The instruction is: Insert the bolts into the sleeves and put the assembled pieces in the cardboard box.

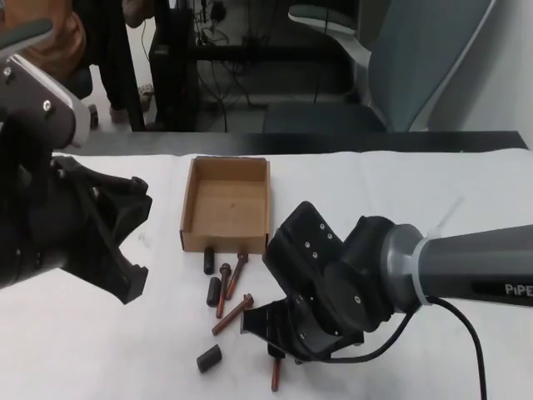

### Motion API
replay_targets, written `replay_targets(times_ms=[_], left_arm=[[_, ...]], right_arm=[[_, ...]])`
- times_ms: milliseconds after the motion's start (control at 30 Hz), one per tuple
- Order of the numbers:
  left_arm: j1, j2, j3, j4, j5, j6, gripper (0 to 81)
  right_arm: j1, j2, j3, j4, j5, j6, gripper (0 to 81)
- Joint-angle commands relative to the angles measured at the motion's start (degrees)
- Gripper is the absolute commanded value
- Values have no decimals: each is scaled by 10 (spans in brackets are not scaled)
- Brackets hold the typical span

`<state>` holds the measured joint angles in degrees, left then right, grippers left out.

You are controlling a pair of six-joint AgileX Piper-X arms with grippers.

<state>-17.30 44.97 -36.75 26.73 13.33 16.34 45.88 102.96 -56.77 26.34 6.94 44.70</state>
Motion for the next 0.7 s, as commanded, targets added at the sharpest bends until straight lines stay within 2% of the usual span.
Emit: replay_targets(times_ms=[0,33,100,133,300,400,533,667], left_arm=[[1,-8,0,7,-1,-5,18],[1,-8,0,9,-1,-5,18],[1,-8,0,13,1,-5,18],[1,-8,0,15,1,-5,18],[1,-8,18,7,15,-5,18],[1,-12,50,-31,28,-36,18],[0,-28,120,-170,67,-111,18],[-33,-23,209,-418,64,-191,18]], right_arm=[[-2,1,0,4,16,8,398],[-2,1,0,4,20,8,340],[-2,3,0,5,24,5,175],[-2,4,0,5,24,-5,14],[-2,3,0,-9,29,-68,6],[7,-21,-1,-20,49,-105,6],[28,-95,3,-39,128,-187,6],[52,-188,37,-188,146,-271,6]])
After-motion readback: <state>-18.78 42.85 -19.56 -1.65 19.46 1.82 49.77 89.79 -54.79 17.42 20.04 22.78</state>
